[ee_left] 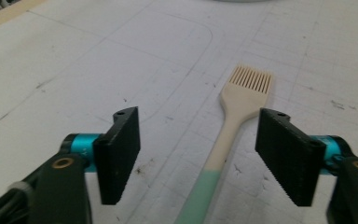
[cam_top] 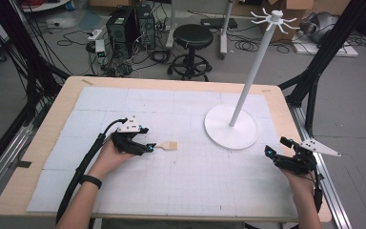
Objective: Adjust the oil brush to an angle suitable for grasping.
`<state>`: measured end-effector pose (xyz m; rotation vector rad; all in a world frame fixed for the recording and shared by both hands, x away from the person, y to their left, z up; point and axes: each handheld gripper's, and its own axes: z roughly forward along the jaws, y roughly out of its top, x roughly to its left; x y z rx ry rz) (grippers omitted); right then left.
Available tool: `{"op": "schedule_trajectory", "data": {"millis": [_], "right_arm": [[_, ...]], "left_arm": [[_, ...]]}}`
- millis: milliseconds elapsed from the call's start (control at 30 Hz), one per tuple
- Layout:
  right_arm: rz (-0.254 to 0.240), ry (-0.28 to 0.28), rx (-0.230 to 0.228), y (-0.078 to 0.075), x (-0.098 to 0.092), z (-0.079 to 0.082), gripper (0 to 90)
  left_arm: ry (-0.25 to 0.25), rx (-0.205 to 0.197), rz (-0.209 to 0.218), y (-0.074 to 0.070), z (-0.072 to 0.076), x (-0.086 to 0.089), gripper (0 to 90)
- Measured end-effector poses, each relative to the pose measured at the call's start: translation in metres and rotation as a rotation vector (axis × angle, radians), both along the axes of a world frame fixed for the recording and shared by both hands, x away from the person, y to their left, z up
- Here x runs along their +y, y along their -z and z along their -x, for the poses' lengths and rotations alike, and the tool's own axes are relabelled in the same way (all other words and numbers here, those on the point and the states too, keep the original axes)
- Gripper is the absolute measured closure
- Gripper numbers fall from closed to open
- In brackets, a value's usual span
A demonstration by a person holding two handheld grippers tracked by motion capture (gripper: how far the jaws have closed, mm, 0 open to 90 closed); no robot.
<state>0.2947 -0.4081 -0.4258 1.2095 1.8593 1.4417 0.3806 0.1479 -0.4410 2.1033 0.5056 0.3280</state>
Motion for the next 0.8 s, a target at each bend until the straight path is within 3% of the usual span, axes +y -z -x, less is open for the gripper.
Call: {"op": "schedule_trajectory", "data": {"millis": [200,500,633,800], "right_arm": [[-0.001,0.002,0.006,0.0001,0.0004,0.0000,15.4],[-0.009,0.002,0.002,-0.0001,-0.0005,0.0002,15.4],[-0.009,0.000,0.001,0.0001,-0.0008,-0.0001,15.4],[-0.007,-0.002,0.009,0.0002,-0.0001,0.0000,15.4]], "left_arm": [[0.011,0.013,-0.040,0.0030,0.0008,-0.0027,49.2],[0.026,0.044,-0.072,0.0083,0.0001,-0.0041,62.9],[0.035,0.062,-0.052,0.0095,-0.0010,-0.0035,66.2],[0.061,0.064,-0.064,0.0089,-0.0013,-0.0034,76.2]]}}
